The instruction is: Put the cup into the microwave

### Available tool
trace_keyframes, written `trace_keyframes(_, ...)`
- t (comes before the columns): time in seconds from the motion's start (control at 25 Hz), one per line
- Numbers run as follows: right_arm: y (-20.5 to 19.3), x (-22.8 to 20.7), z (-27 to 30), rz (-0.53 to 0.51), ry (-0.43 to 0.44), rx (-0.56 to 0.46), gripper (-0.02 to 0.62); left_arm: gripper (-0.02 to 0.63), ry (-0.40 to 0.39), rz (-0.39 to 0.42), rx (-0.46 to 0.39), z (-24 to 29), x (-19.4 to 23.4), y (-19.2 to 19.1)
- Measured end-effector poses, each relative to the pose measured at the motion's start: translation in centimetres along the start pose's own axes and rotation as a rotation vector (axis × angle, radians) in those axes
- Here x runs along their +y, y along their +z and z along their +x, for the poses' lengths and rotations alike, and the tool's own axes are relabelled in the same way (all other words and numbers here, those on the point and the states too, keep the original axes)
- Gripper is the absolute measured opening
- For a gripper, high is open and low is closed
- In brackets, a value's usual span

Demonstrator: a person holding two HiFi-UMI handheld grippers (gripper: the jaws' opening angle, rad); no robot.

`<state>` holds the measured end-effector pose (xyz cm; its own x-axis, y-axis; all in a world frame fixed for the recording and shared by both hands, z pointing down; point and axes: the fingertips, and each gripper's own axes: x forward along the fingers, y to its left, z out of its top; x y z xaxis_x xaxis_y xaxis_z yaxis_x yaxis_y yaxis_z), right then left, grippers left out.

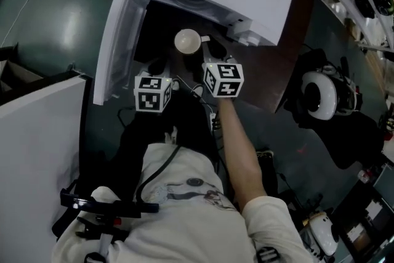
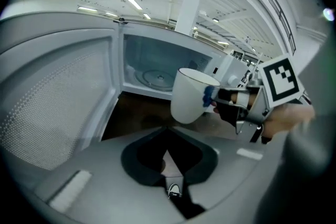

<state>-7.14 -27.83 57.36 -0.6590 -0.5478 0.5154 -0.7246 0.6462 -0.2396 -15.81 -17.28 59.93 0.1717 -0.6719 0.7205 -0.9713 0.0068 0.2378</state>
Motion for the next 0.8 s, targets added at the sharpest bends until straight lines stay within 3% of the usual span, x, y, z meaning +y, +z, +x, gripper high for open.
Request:
trace_keyframes(0.32, 3.5, -0.7, 6.4, 0.033, -0.039, -0.023, 0.041, -0.002, 0.016, -0.044, 0.011, 0.2, 1.7, -0.4)
trace_keyframes(0.8, 7.2, -5.6, 12.3, 0.094, -0.197, -0.106, 0.043, -0.002, 0.006, -0.072, 0.005, 1.4, 3.0, 0.0)
